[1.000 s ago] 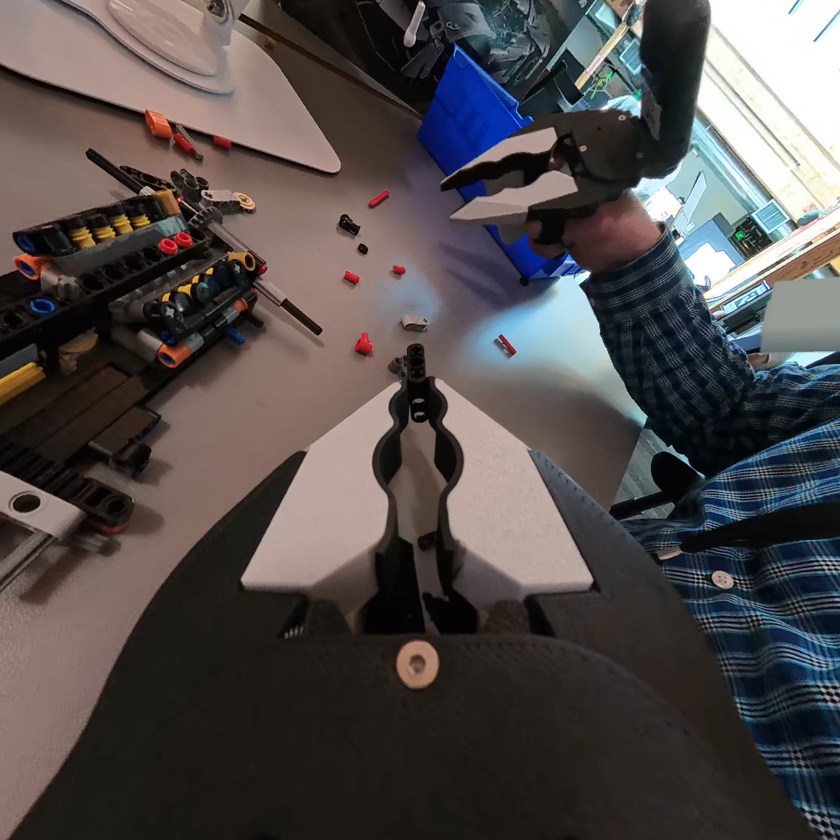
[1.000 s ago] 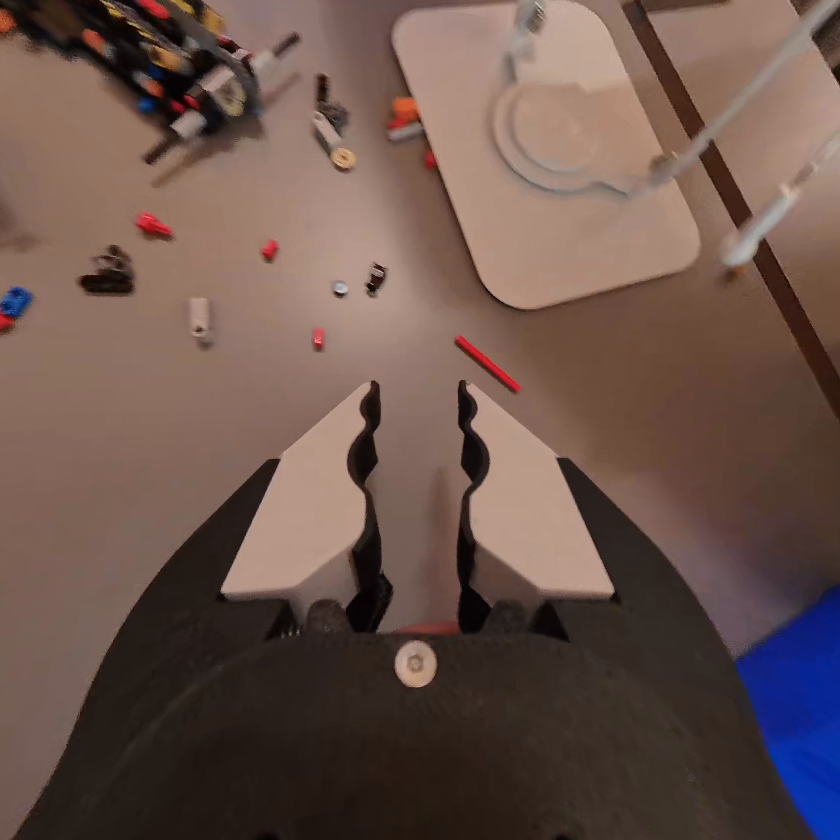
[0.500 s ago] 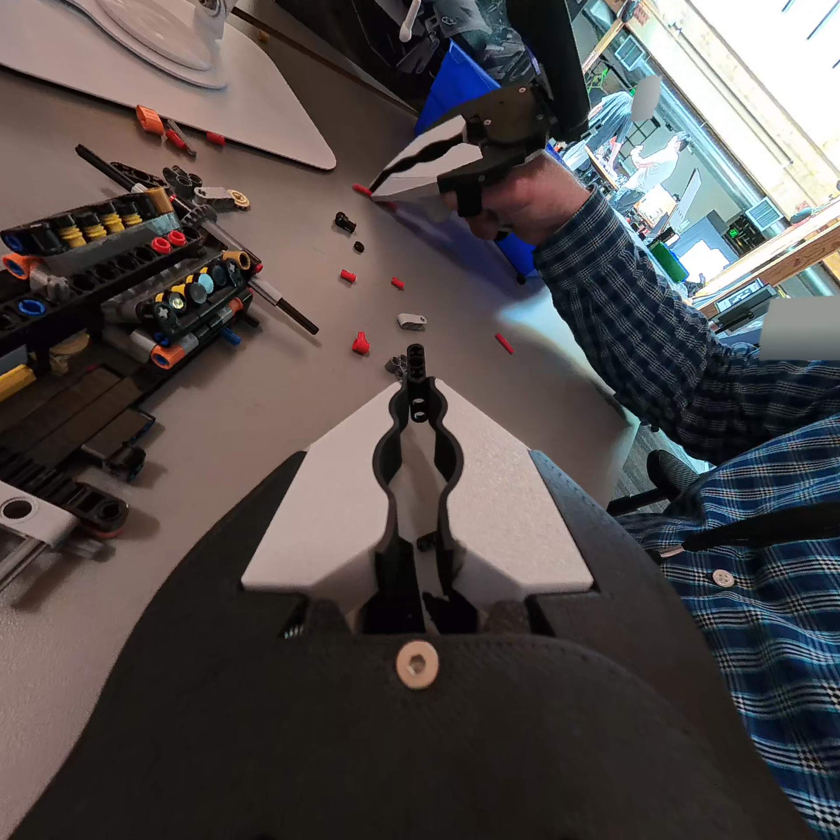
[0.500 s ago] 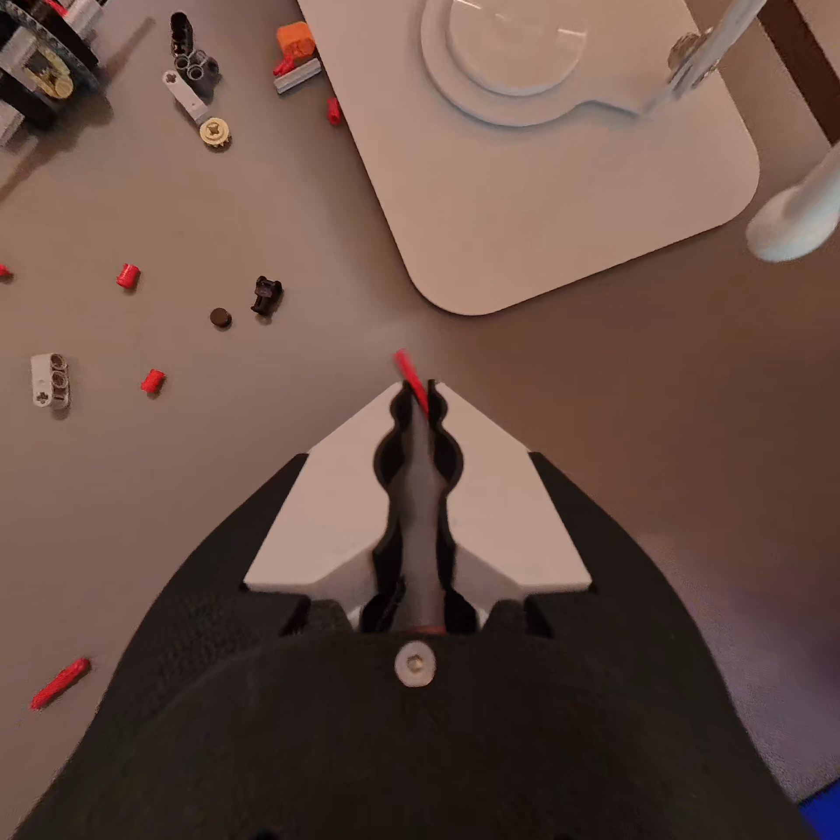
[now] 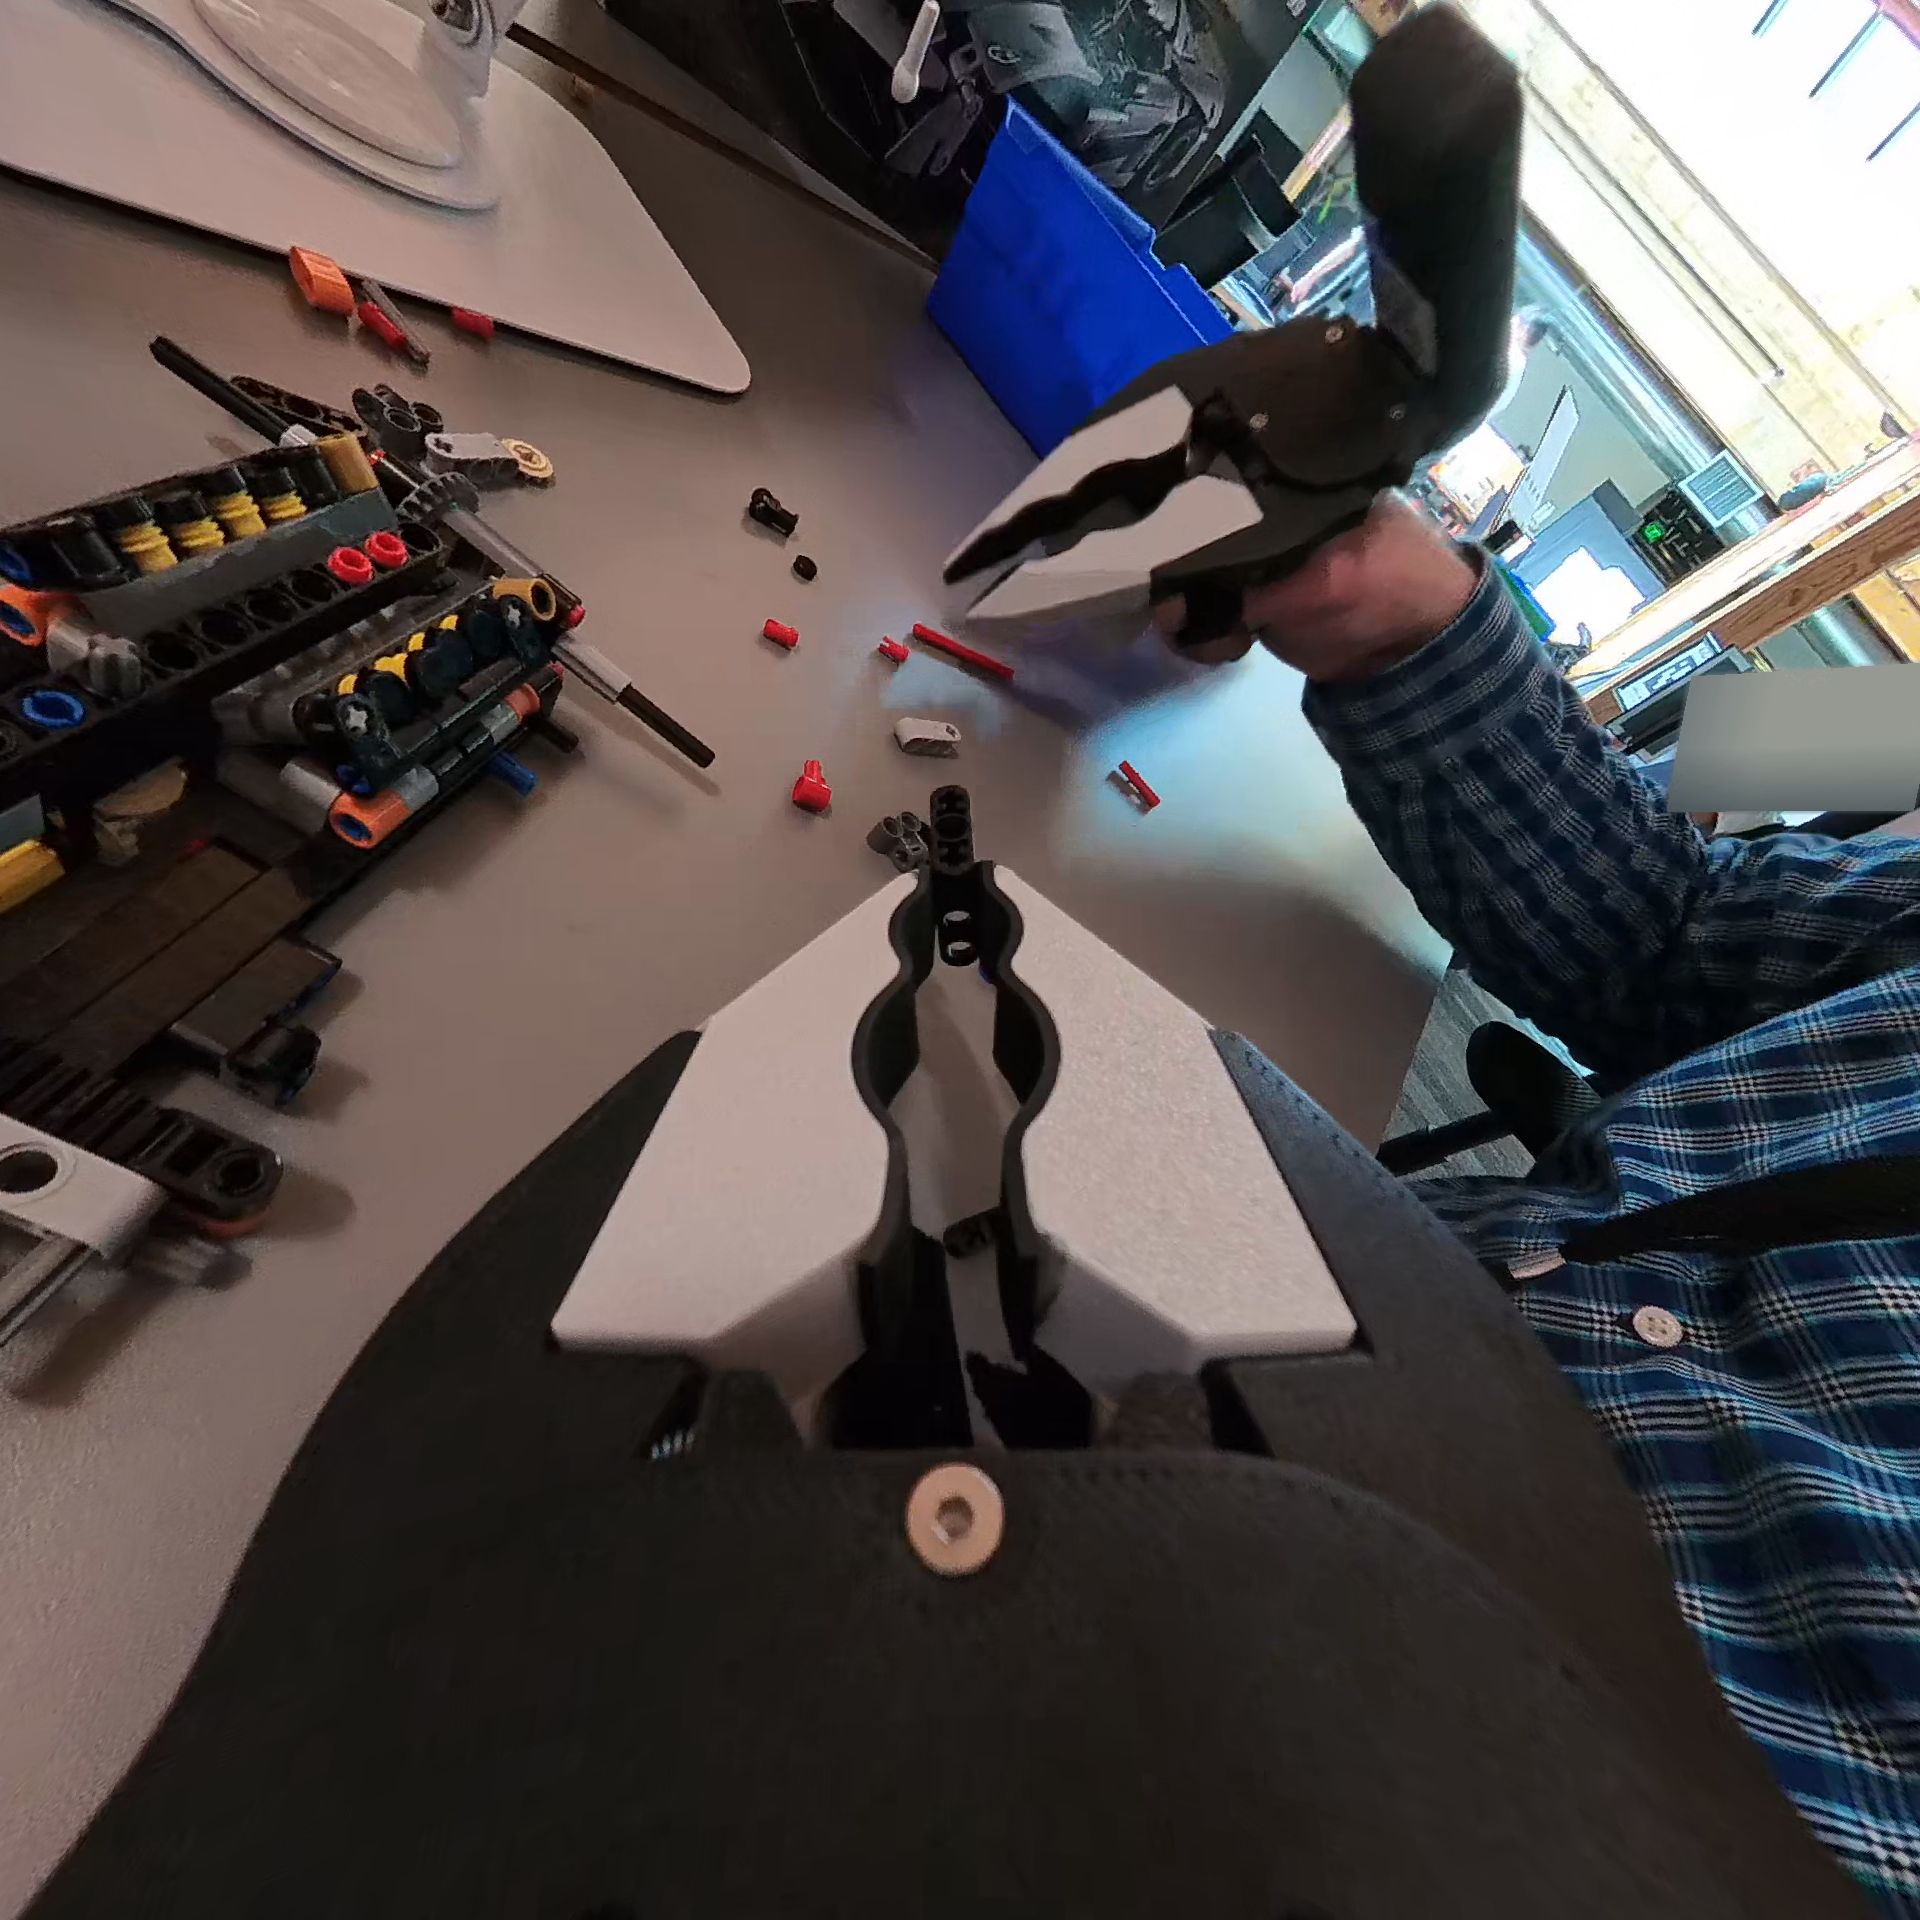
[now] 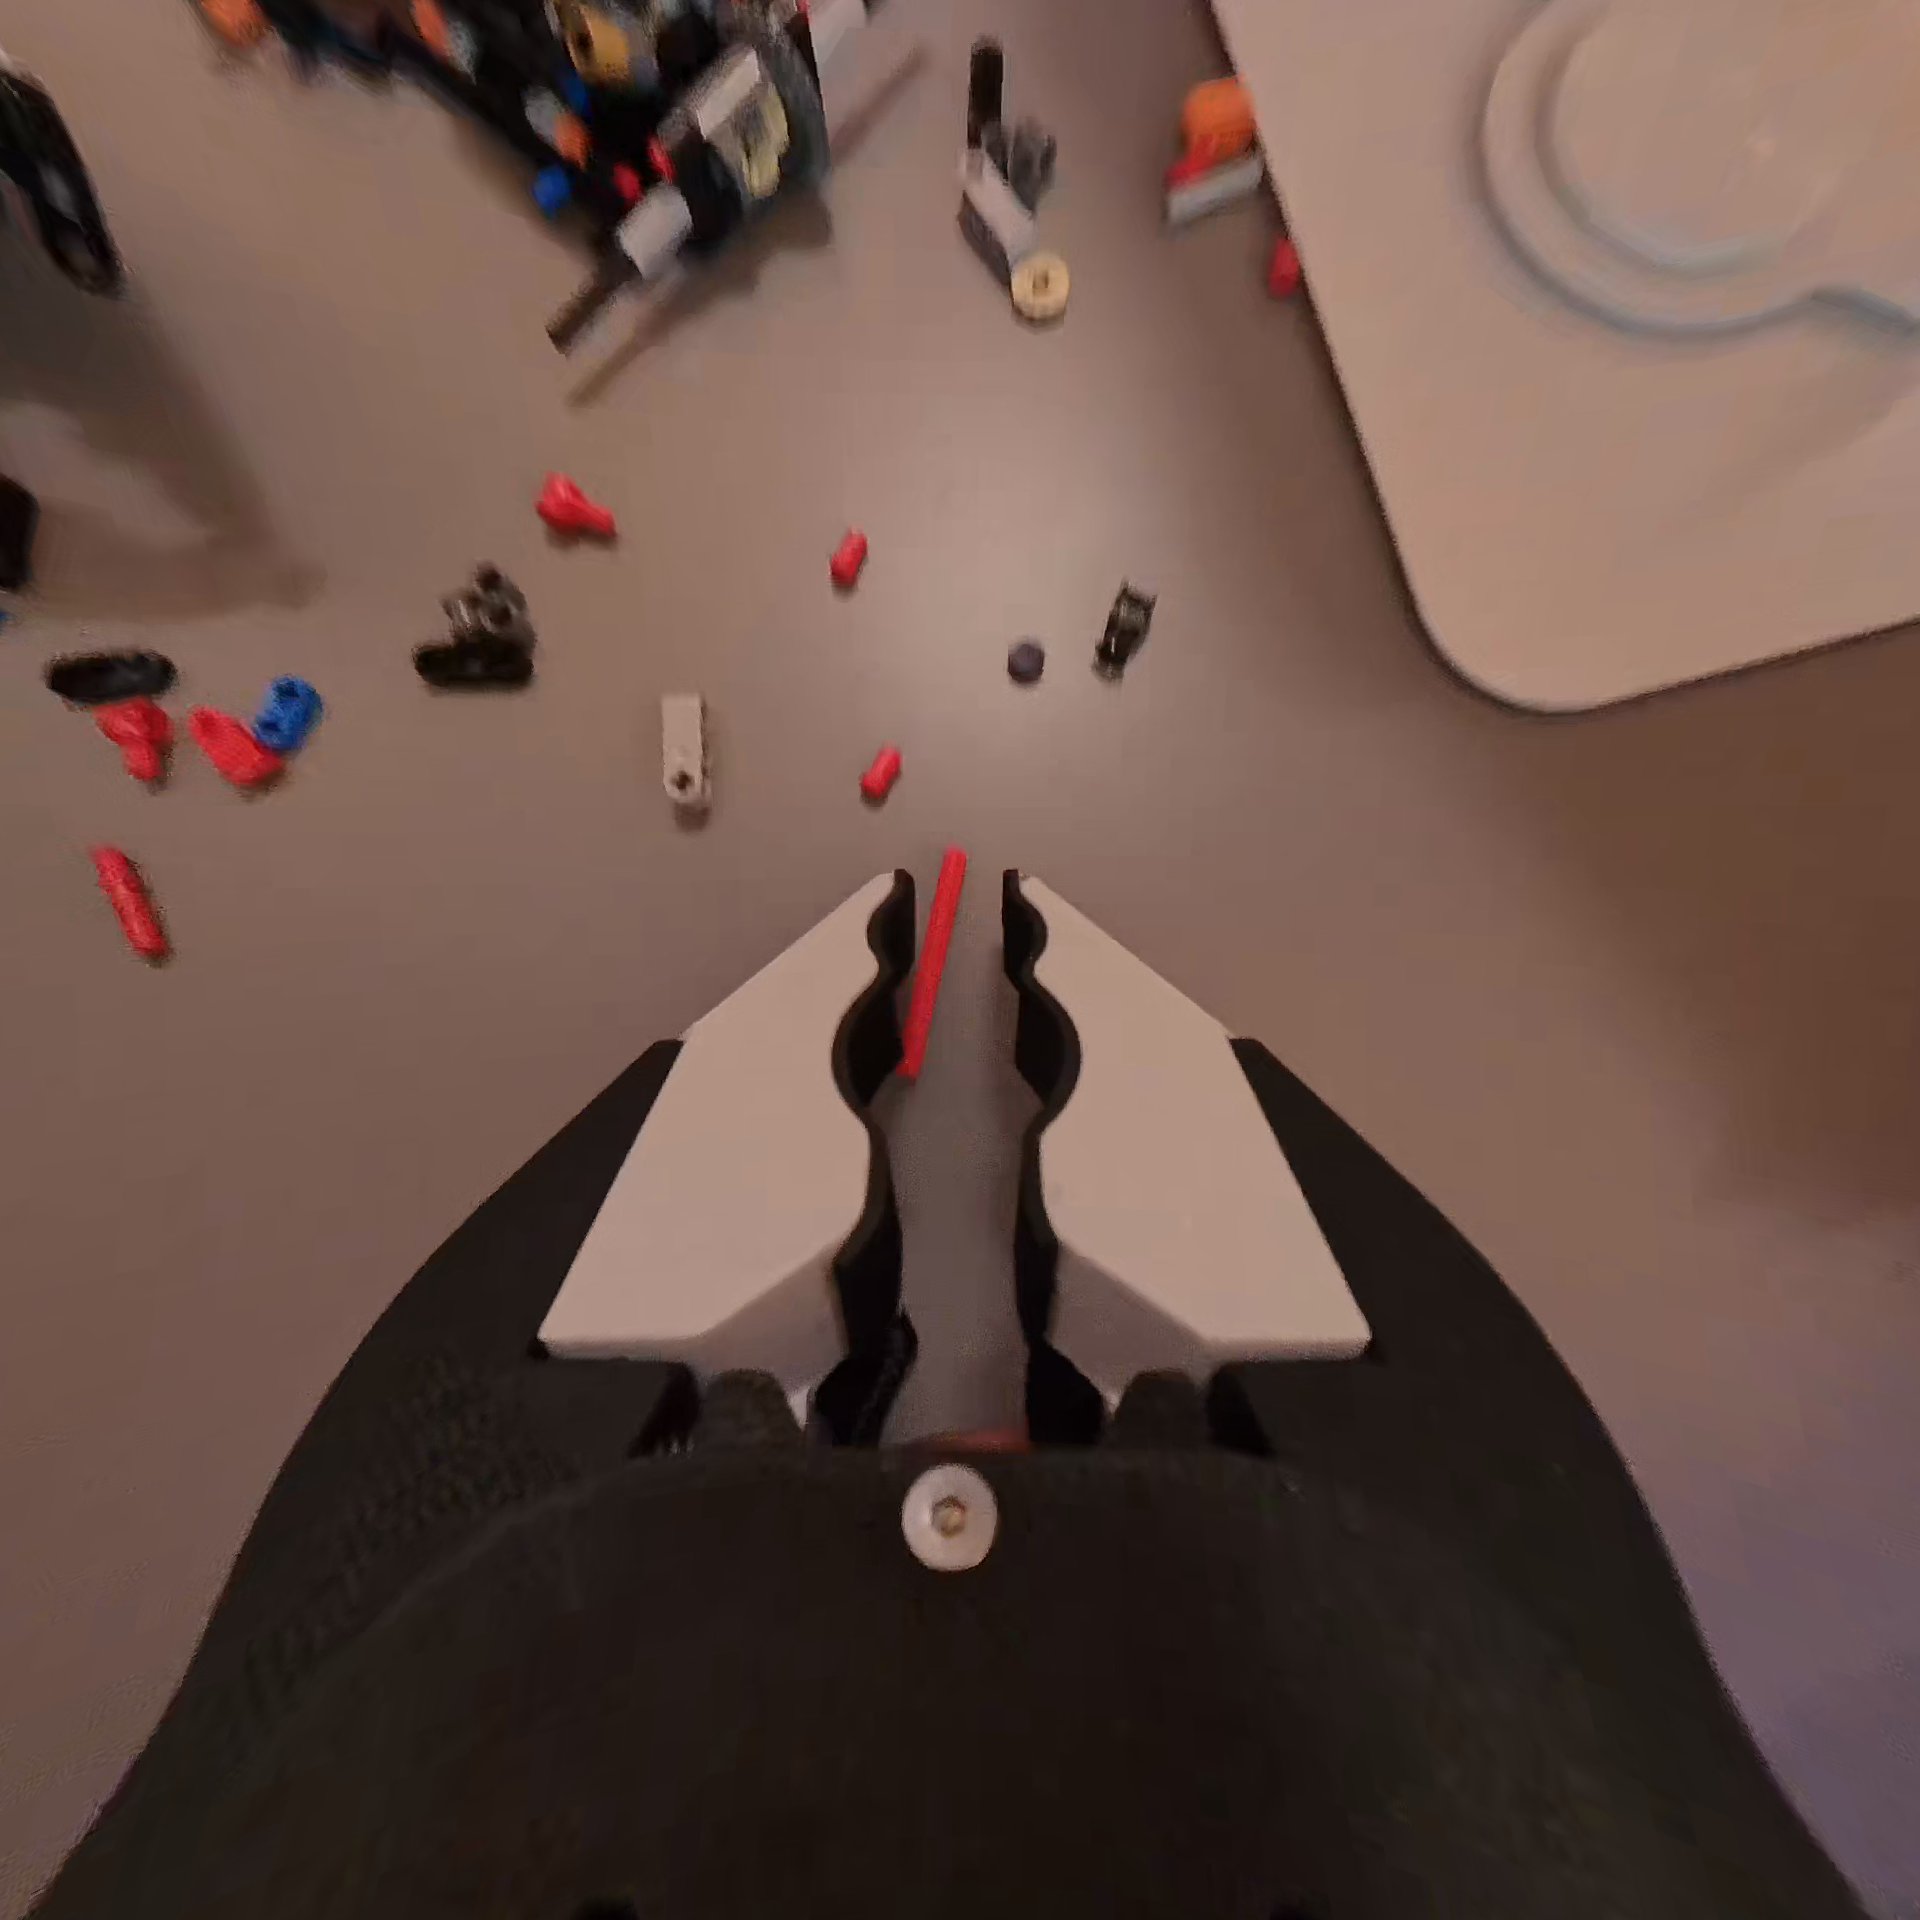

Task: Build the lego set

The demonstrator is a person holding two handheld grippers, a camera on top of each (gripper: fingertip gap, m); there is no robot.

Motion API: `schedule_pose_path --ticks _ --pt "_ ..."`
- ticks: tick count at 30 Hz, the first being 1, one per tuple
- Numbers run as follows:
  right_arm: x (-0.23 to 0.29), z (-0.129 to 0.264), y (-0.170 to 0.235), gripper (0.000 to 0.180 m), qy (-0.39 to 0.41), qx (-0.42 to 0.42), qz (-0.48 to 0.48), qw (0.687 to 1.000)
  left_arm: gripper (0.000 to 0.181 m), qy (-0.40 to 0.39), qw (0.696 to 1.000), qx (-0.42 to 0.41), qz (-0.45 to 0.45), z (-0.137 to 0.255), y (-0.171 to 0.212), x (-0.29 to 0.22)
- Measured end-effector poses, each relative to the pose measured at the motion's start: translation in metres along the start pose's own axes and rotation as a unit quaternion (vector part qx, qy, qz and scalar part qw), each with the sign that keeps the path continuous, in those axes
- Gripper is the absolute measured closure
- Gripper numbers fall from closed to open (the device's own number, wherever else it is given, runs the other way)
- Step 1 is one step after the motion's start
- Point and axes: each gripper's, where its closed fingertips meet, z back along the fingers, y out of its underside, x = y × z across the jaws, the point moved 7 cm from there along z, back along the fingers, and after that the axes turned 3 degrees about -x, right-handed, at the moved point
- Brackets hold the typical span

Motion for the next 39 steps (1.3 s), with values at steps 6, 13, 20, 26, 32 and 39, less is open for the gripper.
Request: schedule_pose_path --ticks 6,13,20,26,32,39 --pt "-0.012 -0.036 -0.063 0.148 0.012 -0.047 0.061 0.997 0.176 0.002 1.0 -0.004 0.002 0.001 -0.001 0.0" --pt "-0.027 -0.104 -0.119 0.142 -0.051 -0.061 0.077 0.994 0.176 0.007 1.0 -0.007 0.005 0.001 -0.001 0.0" --pt "-0.019 -0.139 -0.123 0.17 -0.087 0.003 0.096 0.992 0.176 0.017 1.0 -0.013 0.013 0.003 -0.002 0.001" --pt "-0.008 -0.118 -0.103 0.176 -0.095 0.017 0.099 0.99 0.176 0.02 1.0 -0.012 0.014 0.003 -0.002 0.0" --pt "0.004 -0.077 -0.083 0.142 -0.068 -0.009 0.092 0.993 0.176 0.011 1.0 -0.011 0.005 0.004 -0.001 -0.001" --pt "0.034 -0.05 -0.096 0.128 -0.082 -0.054 0.152 0.984 0.176 -0.013 0.999 -0.035 0.024 0.023 0.005 -0.006"
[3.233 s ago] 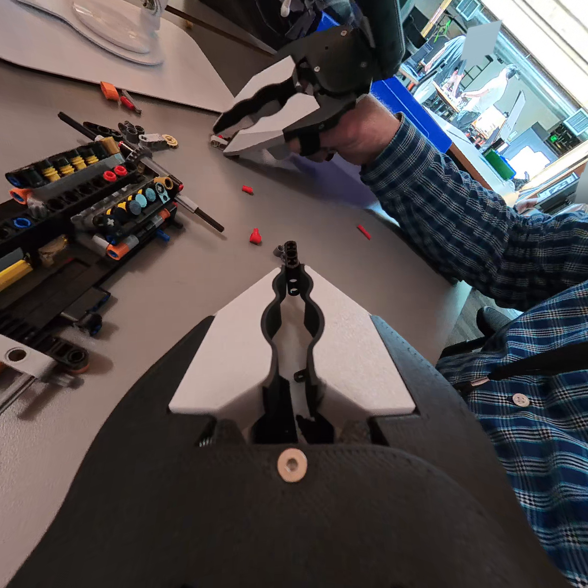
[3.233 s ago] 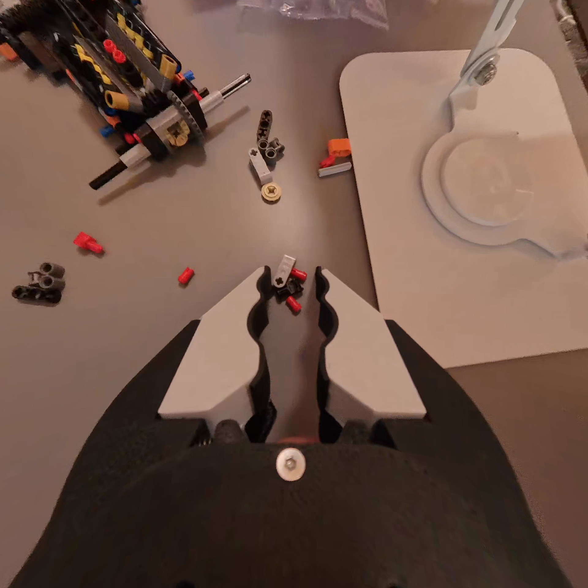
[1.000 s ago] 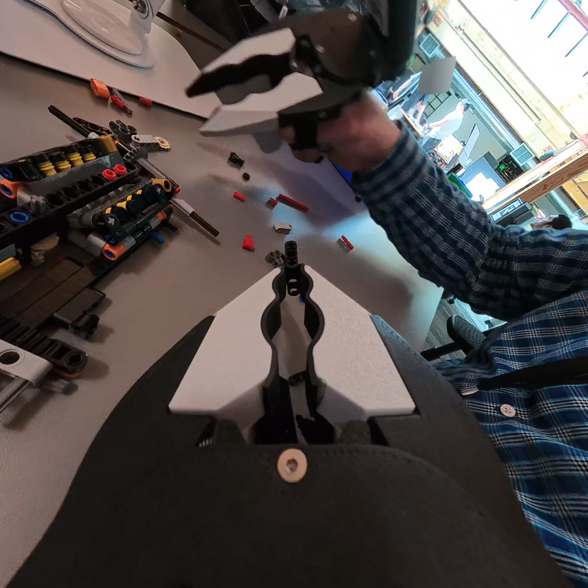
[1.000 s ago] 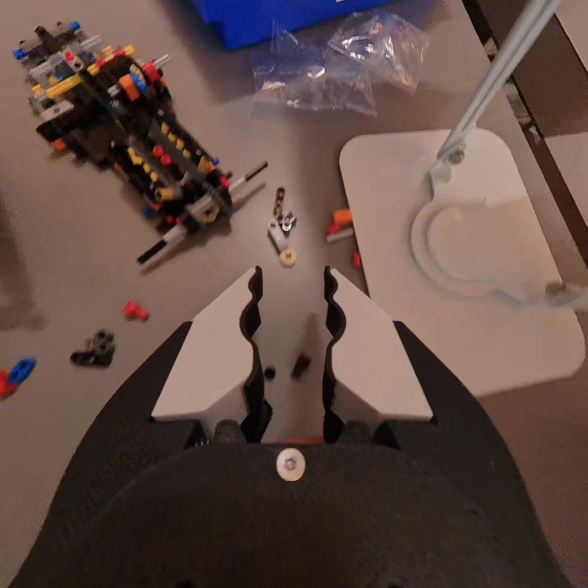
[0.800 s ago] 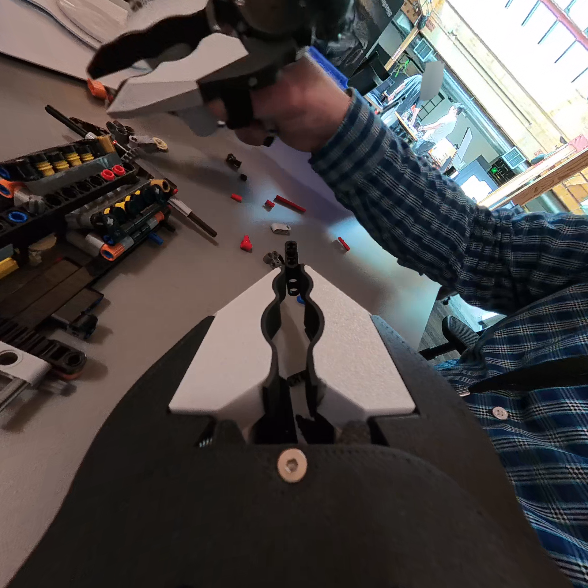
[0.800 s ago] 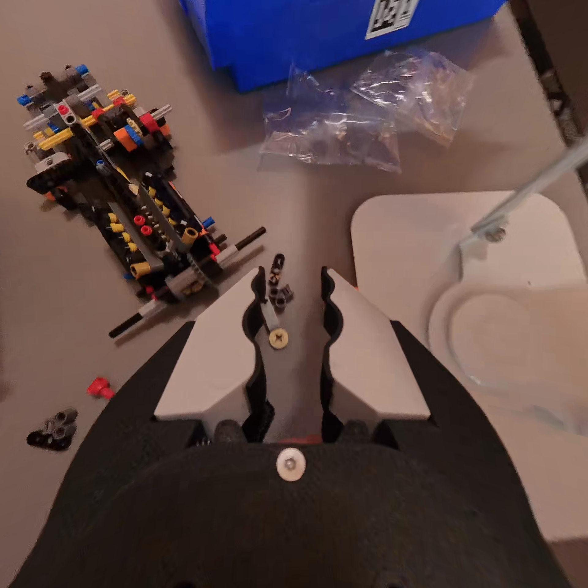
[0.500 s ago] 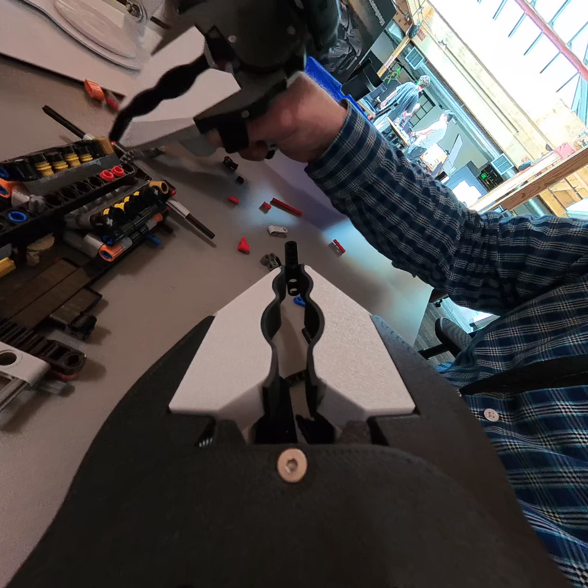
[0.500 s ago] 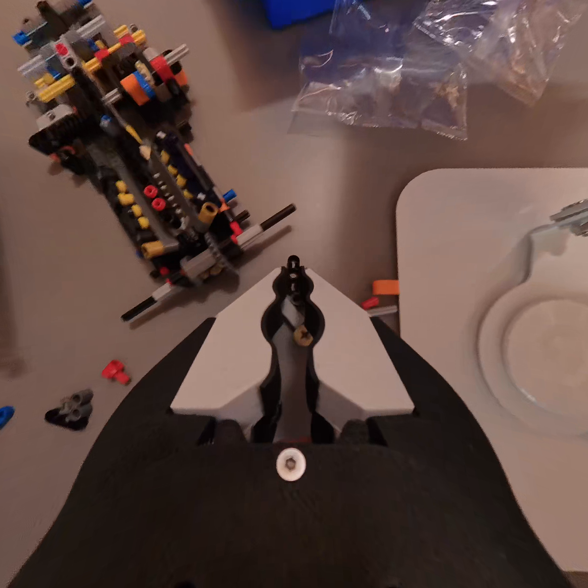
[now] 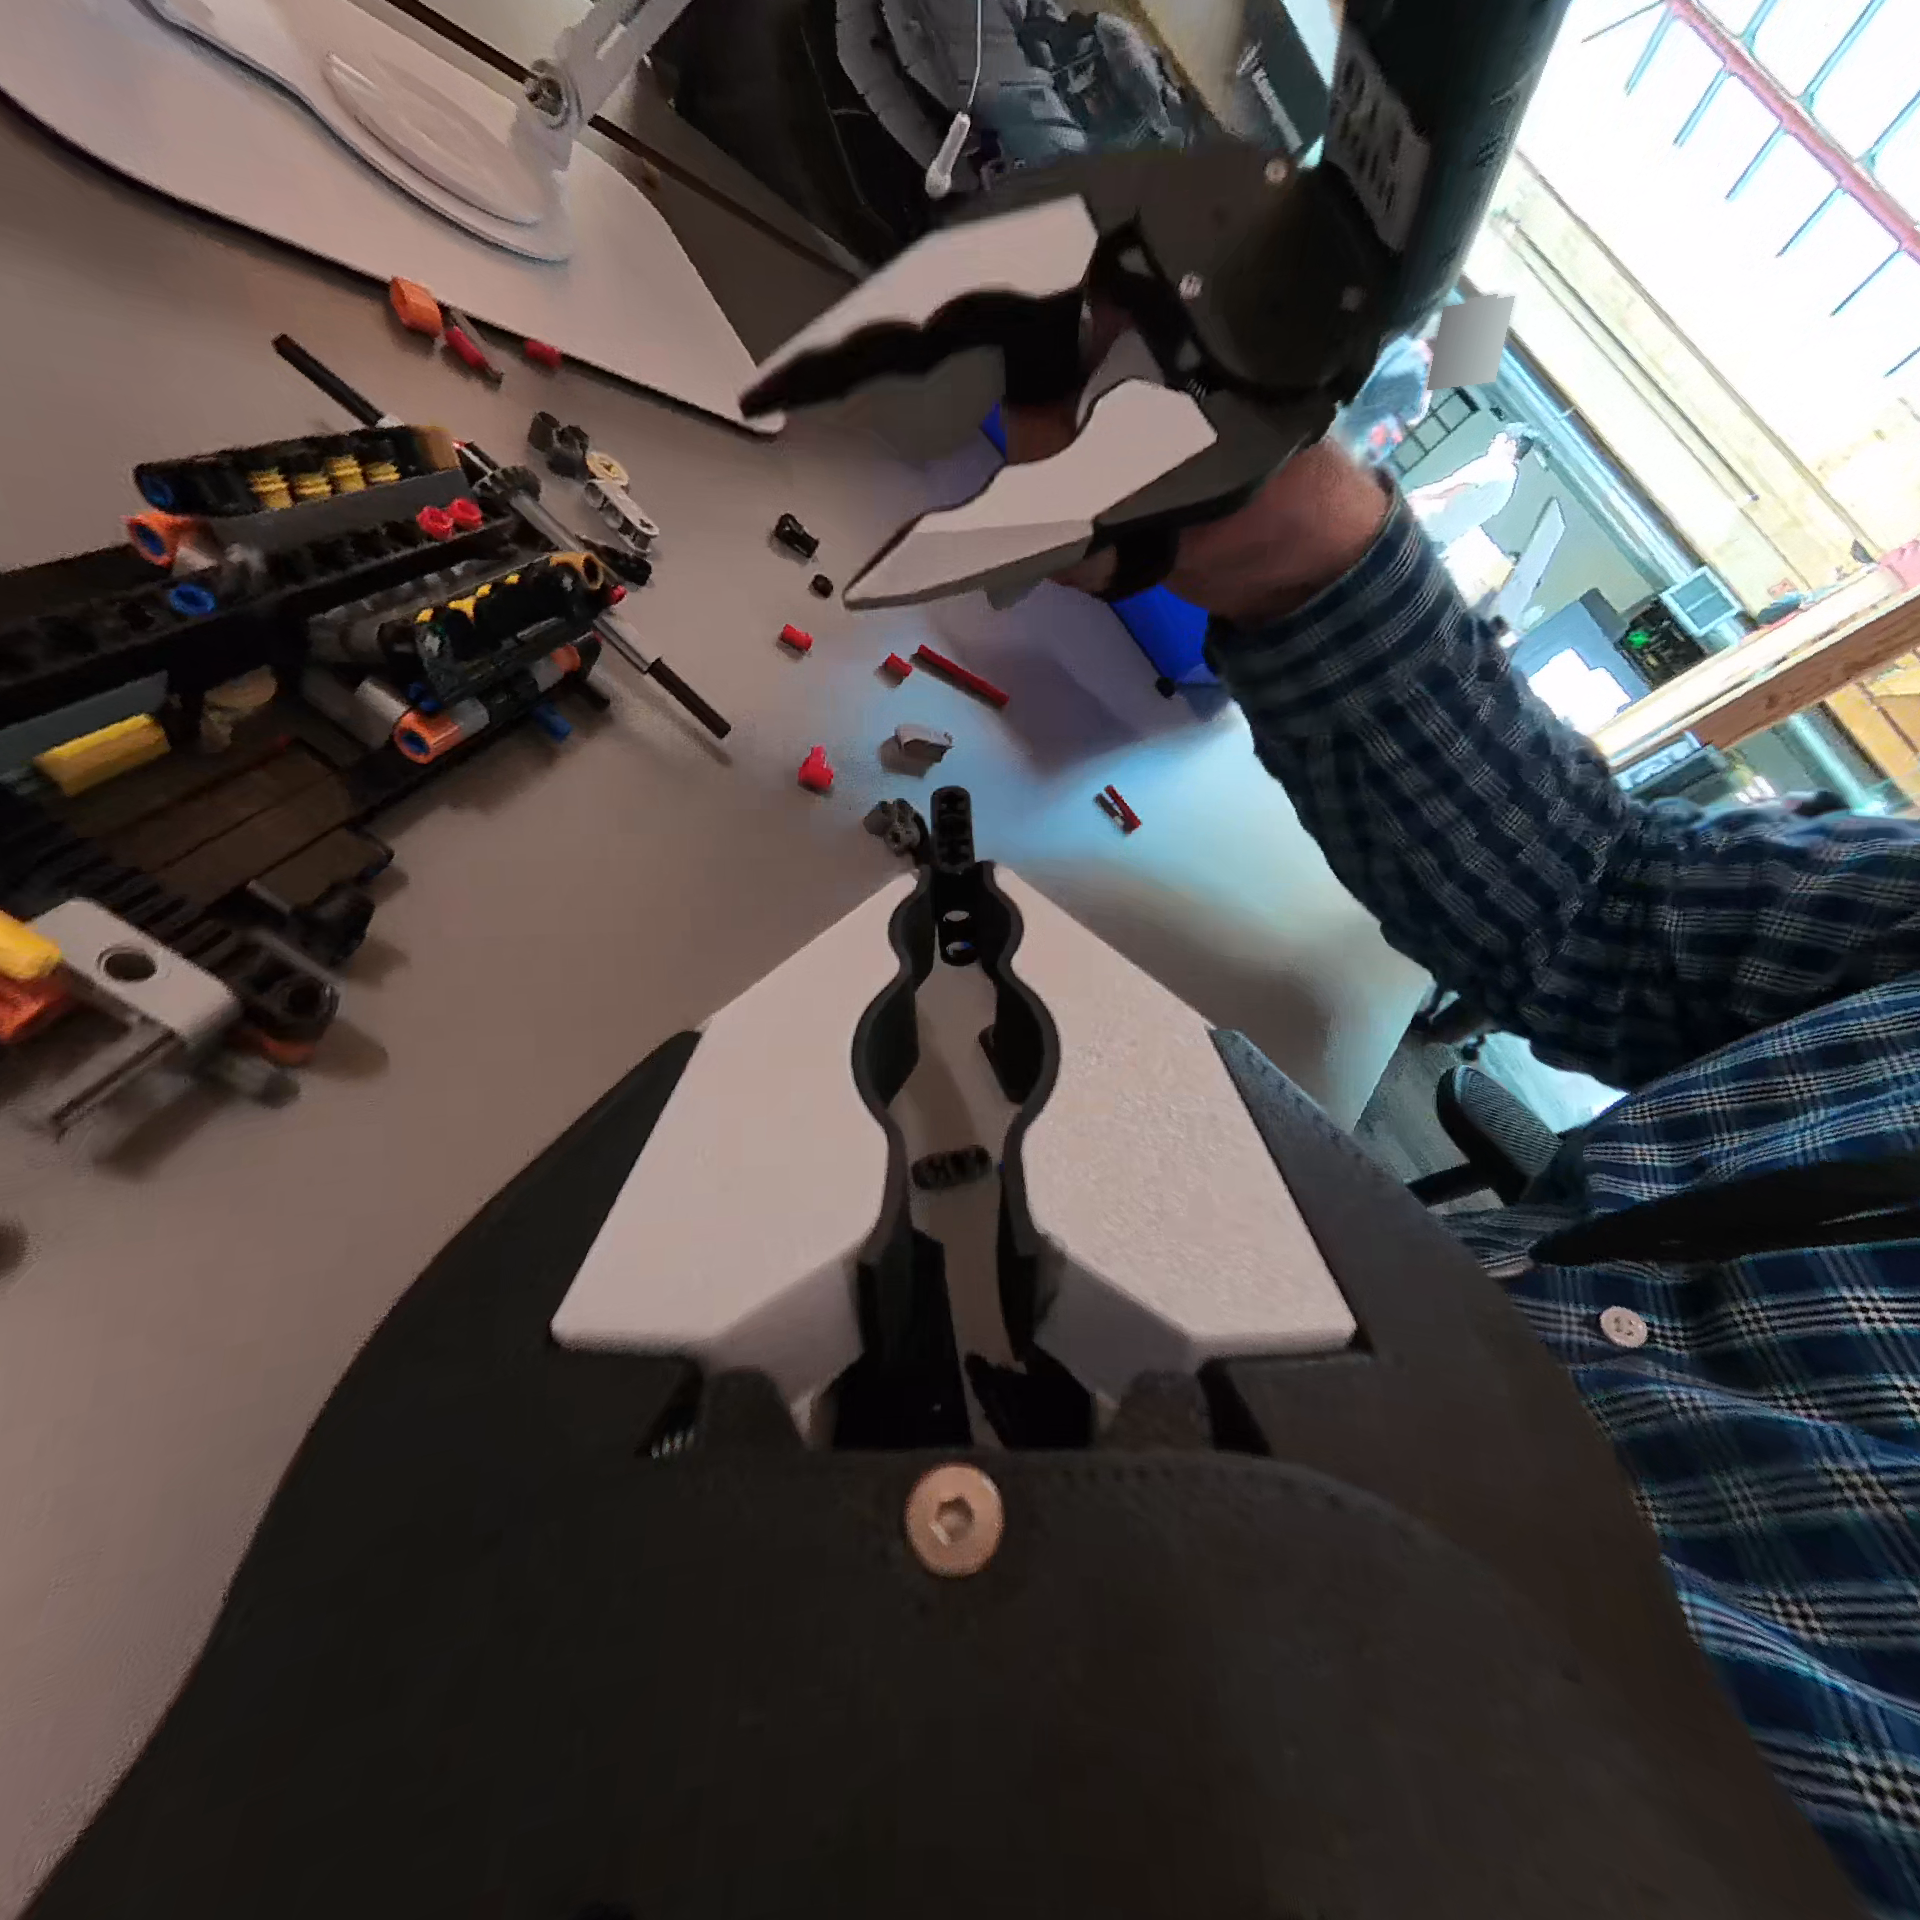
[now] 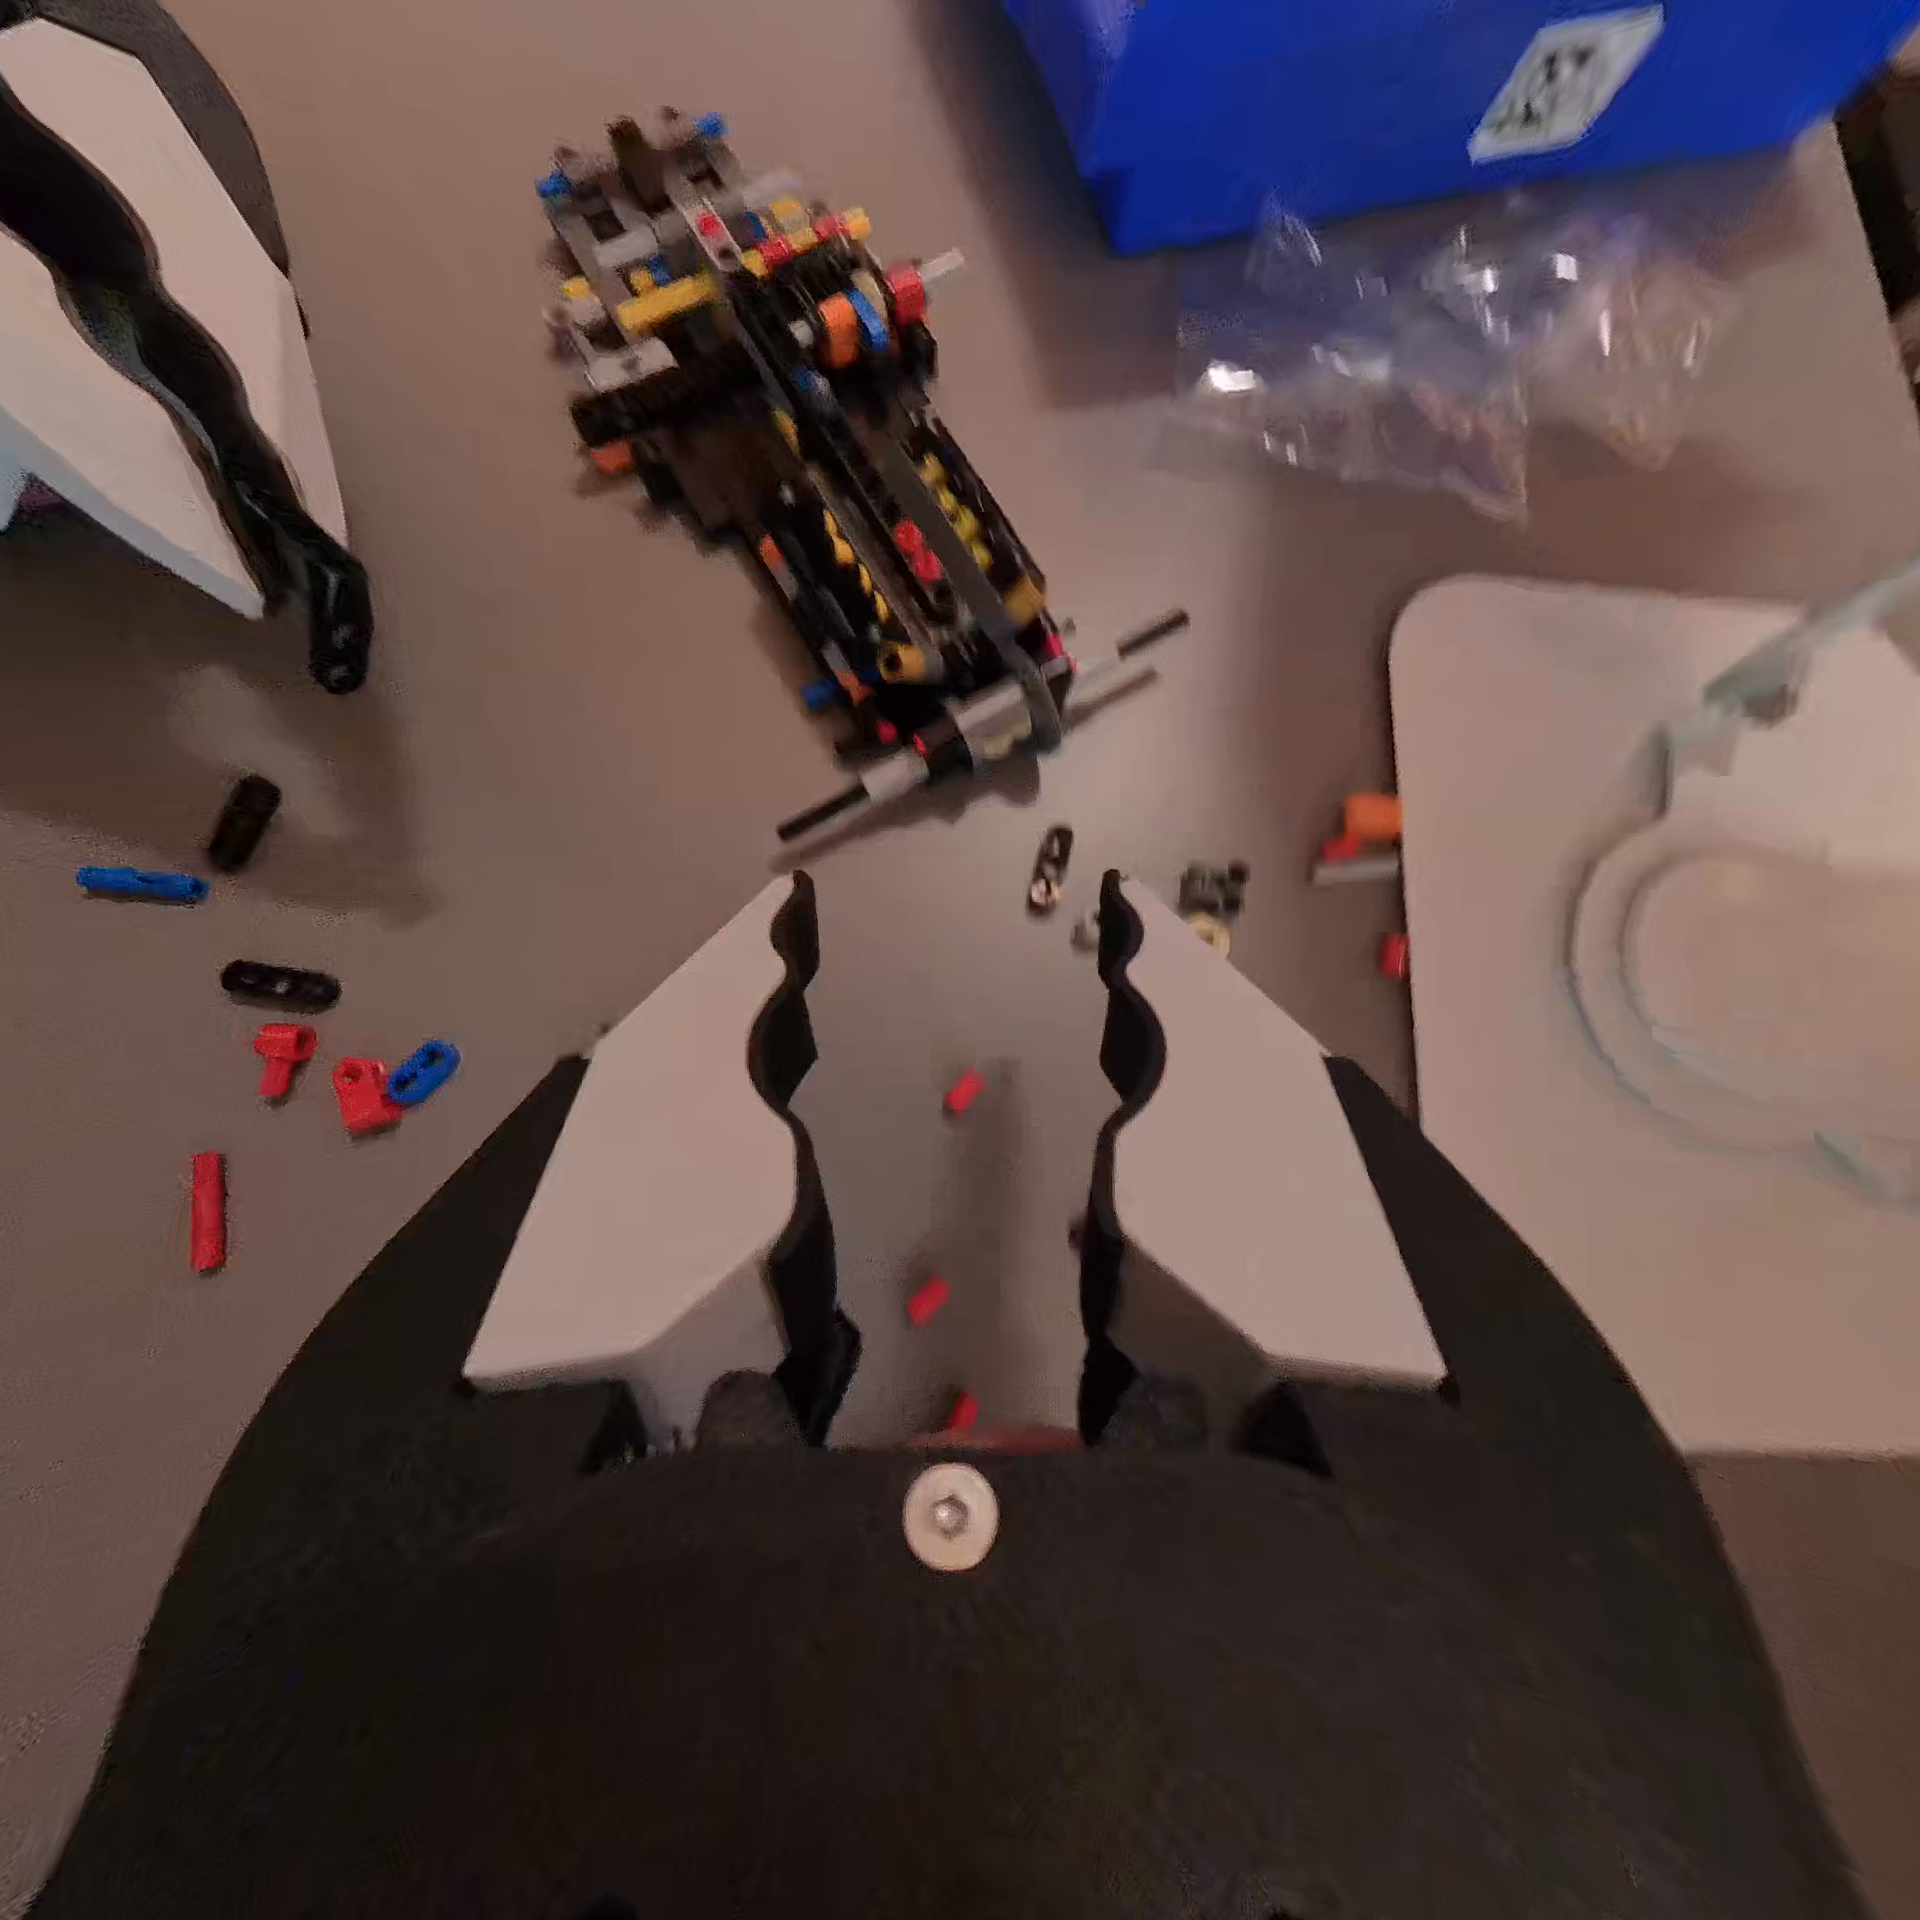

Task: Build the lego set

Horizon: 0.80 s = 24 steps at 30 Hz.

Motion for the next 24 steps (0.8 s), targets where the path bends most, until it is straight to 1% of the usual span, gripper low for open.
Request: schedule_pose_path --ticks 2,5,6,7,8,10,12,14,16,20,24 --pt "0.005 -0.016 -0.022 0.125 -0.014 0.003 0.042 0.999 0.176 -0.009 1.0 -0.007 -0.003 0.007 0.003 -0.005" --pt "0.011 -0.053 -0.051 0.127 -0.057 0.016 0.092 0.994 0.176 -0.016 1.0 -0.018 -0.002 0.017 0.008 -0.011" --pt "0.012 -0.065 -0.059 0.138 -0.07 0.019 0.099 0.992 0.176 -0.02 1.0 -0.019 0.0 0.02 0.01 -0.01" --pt "0.013 -0.076 -0.066 0.142 -0.082 0.027 0.105 0.991 0.176 -0.023 1.0 -0.021 0.004 0.022 0.013 -0.009" --pt "0.014 -0.086 -0.072 0.143 -0.089 0.034 0.115 0.989 0.176 -0.023 0.999 -0.023 0.009 0.023 0.015 -0.008" --pt "0.018 -0.101 -0.081 0.155 -0.103 0.042 0.133 0.985 0.176 -0.019 0.999 -0.029 0.01 0.026 0.014 -0.007" --pt "0.02 -0.113 -0.083 0.161 -0.114 0.066 0.14 0.981 0.176 -0.019 0.999 -0.025 0.002 0.027 0.013 -0.006" --pt "0.021 -0.12 -0.081 0.172 -0.125 0.086 0.142 0.978 0.176 -0.012 1.0 -0.027 0.008 0.028 0.013 -0.004" --pt "0.021 -0.122 -0.081 0.175 -0.137 0.092 0.141 0.976 0.176 -0.004 0.999 -0.032 0.014 0.03 0.011 -0.003" --pt "0.018 -0.123 -0.084 0.176 -0.147 0.094 0.128 0.976 0.177 0.0 0.999 -0.035 0.015 0.033 0.009 -0.002" --pt "0.017 -0.12 -0.1 0.176 -0.148 0.071 0.113 0.98 0.177 0.002 0.999 -0.038 0.016 0.034 0.009 -0.003"
